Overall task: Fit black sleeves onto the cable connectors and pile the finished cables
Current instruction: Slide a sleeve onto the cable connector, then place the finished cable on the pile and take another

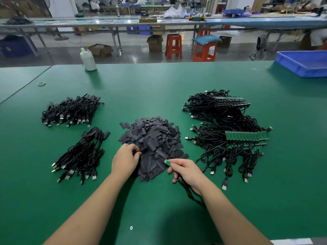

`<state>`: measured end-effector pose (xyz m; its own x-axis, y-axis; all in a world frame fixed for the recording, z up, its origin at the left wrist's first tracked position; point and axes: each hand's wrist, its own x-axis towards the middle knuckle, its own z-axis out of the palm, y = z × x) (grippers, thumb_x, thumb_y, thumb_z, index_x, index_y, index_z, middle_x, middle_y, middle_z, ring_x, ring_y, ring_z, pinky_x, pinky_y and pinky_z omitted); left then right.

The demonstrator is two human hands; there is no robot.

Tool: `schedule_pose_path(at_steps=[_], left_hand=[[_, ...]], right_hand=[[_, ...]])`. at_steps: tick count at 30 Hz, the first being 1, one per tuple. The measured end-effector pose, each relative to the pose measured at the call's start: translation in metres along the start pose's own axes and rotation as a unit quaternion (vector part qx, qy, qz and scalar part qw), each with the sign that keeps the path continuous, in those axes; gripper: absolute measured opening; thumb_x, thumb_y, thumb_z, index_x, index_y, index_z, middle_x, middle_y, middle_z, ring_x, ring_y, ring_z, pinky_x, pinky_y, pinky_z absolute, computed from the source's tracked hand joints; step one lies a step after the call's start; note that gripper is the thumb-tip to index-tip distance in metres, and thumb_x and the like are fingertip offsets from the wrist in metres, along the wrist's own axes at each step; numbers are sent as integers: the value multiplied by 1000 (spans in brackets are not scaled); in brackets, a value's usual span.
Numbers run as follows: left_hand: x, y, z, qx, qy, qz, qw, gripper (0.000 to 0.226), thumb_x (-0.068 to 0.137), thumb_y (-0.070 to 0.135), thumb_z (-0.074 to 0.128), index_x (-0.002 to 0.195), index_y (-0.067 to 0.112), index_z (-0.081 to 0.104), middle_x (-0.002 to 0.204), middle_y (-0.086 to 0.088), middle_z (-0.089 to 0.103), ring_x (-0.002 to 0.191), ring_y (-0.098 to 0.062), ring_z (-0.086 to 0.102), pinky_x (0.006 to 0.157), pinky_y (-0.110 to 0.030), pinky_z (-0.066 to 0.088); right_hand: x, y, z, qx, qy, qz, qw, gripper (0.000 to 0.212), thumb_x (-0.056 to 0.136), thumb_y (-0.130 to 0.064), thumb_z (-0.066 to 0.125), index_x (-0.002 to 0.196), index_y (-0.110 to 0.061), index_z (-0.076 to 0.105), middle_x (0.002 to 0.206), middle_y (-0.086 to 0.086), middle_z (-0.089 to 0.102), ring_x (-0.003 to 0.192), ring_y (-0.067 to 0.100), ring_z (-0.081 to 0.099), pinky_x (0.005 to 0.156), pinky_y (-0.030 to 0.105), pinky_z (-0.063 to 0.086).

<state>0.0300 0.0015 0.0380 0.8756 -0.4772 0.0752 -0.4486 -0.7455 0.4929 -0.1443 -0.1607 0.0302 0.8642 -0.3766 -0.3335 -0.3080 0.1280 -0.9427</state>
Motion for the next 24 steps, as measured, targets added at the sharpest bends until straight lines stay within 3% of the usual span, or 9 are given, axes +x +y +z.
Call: schedule_pose_path(at_steps=[4, 8, 11, 15, 19, 24], left_hand=[[-1, 2, -4, -55, 47, -13, 997, 7, 91, 28, 66, 84, 29, 65, 85, 8, 65, 79, -18, 58, 68, -29, 43], [-6, 6, -10, -112, 63, -28, 991, 8, 91, 25, 65, 84, 29, 66, 80, 14, 65, 77, -10, 60, 67, -25, 42], [-12, 10, -12, -134, 48, -32, 989, 11, 91, 21, 64, 87, 31, 66, 83, 17, 66, 79, -5, 61, 68, -24, 45], [-25, 20, -11, -165, -10, 19, 986, 23, 94, 20, 61, 110, 33, 72, 102, 17, 66, 92, -5, 58, 84, -24, 43], [-48, 28, 1, -219, -110, 68, 967, 28, 91, 21, 68, 118, 27, 71, 90, 10, 62, 67, -3, 54, 73, -29, 44], [-57, 30, 8, -135, -117, 129, 975, 33, 89, 30, 70, 122, 28, 68, 93, 14, 57, 87, 4, 53, 76, -6, 34]], right_hand=[[-3, 5, -3, 11, -9, -7, 1000, 24, 101, -8, 54, 124, -10, 62, 87, 4, 75, 59, 13, 59, 65, 27, 56], [-3, 9, -6, 64, -9, 0, 998, 14, 101, -5, 53, 114, -4, 59, 92, 13, 73, 62, 15, 61, 66, 31, 58], [-2, 12, -7, 73, -12, 5, 997, 14, 101, -6, 54, 112, -1, 61, 92, 15, 73, 64, 15, 62, 68, 32, 58], [2, 15, -8, 89, -12, 12, 996, 15, 100, -5, 55, 111, 0, 64, 84, 14, 69, 62, 13, 61, 69, 33, 59], [4, 15, -9, 71, -17, 21, 997, 15, 100, -7, 57, 109, -1, 67, 76, 9, 66, 58, 13, 60, 65, 32, 57], [4, 11, -15, 79, -48, 40, 995, 17, 100, -9, 57, 109, 0, 68, 76, 10, 66, 57, 17, 61, 63, 31, 57]])
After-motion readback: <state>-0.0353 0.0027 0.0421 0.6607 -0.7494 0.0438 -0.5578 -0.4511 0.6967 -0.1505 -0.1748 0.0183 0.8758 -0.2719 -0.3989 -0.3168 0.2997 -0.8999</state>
